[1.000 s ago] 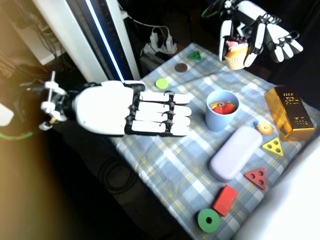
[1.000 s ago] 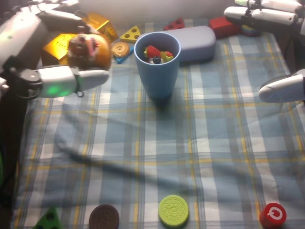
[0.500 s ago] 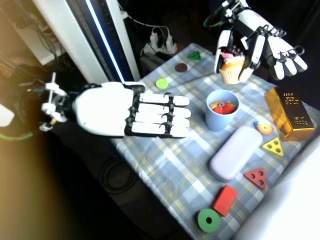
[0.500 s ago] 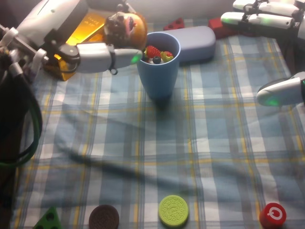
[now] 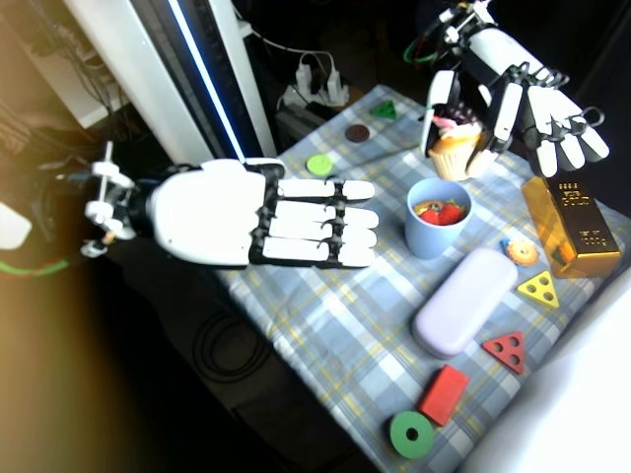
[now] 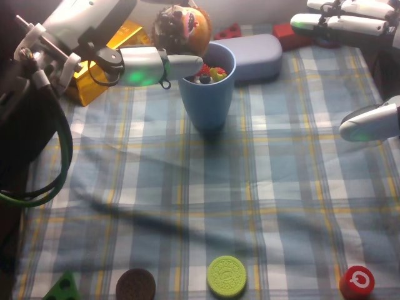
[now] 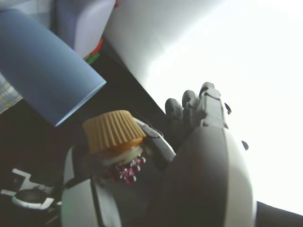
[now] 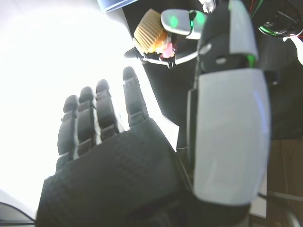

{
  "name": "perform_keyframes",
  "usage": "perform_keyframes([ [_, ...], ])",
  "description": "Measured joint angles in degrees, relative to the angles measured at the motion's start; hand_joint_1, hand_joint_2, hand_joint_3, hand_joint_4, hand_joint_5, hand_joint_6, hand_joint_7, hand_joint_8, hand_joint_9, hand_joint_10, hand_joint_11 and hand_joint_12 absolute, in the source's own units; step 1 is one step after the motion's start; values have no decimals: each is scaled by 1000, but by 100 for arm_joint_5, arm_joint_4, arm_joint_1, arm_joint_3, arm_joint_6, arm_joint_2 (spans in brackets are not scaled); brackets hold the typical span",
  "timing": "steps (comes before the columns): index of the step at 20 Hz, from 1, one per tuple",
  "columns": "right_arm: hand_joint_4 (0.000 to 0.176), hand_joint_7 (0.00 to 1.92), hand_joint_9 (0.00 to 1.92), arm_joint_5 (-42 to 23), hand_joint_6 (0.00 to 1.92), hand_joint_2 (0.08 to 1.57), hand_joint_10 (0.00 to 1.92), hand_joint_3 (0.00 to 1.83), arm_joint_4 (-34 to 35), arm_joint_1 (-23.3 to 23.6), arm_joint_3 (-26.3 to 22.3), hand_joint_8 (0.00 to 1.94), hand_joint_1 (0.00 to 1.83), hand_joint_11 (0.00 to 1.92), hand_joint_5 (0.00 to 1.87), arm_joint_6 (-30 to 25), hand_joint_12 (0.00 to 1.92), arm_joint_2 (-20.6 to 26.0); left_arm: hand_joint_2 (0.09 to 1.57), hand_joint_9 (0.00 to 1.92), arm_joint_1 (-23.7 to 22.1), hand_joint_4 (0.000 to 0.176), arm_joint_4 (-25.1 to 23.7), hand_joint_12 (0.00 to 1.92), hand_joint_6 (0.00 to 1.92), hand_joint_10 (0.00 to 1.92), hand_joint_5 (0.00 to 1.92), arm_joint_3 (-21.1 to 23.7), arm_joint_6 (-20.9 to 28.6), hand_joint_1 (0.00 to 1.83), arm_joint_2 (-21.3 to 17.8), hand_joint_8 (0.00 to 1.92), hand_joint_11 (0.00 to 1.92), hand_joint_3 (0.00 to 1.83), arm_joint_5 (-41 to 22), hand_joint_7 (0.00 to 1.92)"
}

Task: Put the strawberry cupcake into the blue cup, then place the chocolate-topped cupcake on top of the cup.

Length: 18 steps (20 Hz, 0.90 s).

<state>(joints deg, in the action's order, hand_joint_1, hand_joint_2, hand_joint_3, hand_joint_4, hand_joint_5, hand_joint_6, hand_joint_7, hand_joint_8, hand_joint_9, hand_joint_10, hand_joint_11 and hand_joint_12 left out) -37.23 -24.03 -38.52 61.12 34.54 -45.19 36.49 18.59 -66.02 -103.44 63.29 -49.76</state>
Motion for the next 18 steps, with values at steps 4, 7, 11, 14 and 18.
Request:
perform_keyframes([
  [4,91,0,0,-42,0,946,0,6,-2,-24,-2,0,128,0,0,2,0,-17,1095,133,-105,176,24,0,420,4,810,-66,2,728,76,10,0,0,-7,333],
  [7,75,0,0,-55,0,945,0,4,2,-24,0,0,109,0,0,2,0,-15,1022,160,-122,131,11,0,21,7,917,-111,7,919,177,5,0,0,-76,361],
  [11,75,0,0,-66,0,955,0,6,-4,-24,-2,0,105,0,0,2,0,-15,1049,174,-120,165,26,0,620,14,1058,-184,2,1034,339,15,0,0,11,377],
  [14,76,0,0,-66,0,973,0,7,-7,-24,0,0,115,0,0,2,0,-17,1055,166,-138,167,20,0,675,10,1035,-184,2,1032,339,15,0,1,2,369],
  [18,89,0,0,-72,0,970,0,0,-4,-24,35,0,89,3,0,0,1,-55,1043,147,-138,94,-7,0,39,1,866,-166,2,814,326,2,0,0,22,355],
])
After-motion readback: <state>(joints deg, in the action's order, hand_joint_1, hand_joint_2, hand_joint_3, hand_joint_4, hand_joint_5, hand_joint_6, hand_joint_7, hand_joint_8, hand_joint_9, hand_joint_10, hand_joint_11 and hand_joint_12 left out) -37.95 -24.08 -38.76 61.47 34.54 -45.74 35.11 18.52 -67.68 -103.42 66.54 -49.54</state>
